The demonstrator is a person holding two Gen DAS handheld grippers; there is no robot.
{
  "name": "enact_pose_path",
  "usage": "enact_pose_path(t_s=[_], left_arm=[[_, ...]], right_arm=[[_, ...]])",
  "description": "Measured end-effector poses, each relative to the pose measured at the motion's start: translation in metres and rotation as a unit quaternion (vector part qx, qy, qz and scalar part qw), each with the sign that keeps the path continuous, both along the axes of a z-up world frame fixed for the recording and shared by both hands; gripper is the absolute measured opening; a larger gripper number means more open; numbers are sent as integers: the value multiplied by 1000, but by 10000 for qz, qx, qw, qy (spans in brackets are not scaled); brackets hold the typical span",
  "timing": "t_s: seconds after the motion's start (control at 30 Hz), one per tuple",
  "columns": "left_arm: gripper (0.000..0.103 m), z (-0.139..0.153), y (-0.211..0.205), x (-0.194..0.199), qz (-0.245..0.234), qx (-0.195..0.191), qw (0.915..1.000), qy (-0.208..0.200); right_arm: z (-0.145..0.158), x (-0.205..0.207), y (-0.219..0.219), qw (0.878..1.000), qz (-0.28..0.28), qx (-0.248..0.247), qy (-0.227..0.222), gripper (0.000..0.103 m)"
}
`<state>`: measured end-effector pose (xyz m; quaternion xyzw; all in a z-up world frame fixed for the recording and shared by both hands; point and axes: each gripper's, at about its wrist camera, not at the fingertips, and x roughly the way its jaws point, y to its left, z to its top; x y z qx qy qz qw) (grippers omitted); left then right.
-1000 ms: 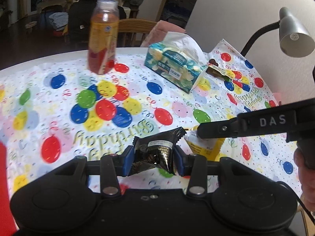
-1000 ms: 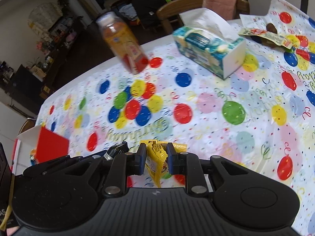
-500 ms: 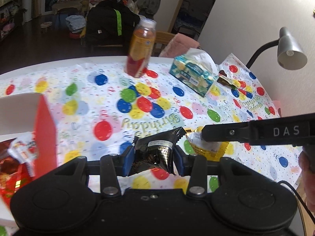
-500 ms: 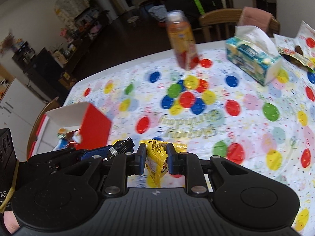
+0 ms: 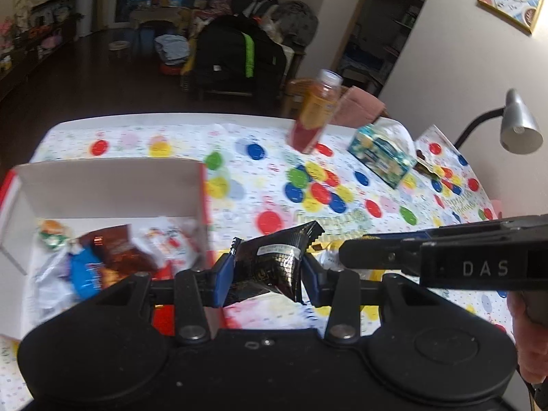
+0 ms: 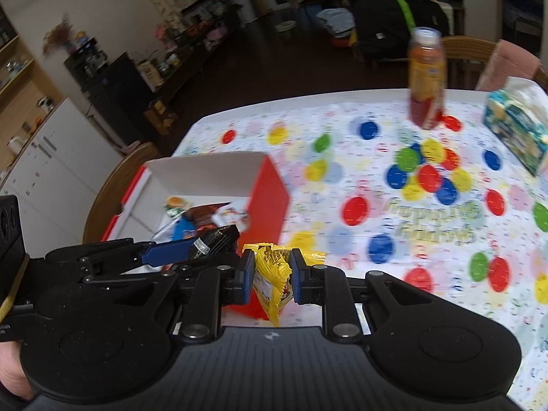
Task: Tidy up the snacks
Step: 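Carry the black snack and M&M's packet over the cardboard box with both tools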
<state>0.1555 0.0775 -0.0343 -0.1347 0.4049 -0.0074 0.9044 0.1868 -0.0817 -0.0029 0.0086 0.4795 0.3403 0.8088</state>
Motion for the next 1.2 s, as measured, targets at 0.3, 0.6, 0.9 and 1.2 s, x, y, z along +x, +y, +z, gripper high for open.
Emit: enact_pose_path(t_s=[0.3, 0.6, 0.9, 1.2], left_arm=[[40, 6, 58, -26, 421, 73, 9991, -36], [40, -1, 115, -34, 816, 320, 9961, 80], [40, -33, 165, -18, 1168, 638, 9899, 495], [40, -61, 171, 0, 1001, 689, 9895, 782]], right_arm=[[-2, -20, 60, 9992, 379, -65, -58, 21], [-16, -15, 110, 9983, 528, -224, -65, 21], [-38, 10, 159, 9975, 536, -445, -138, 21], [-68, 27, 187, 9957, 563, -730, -26, 21]])
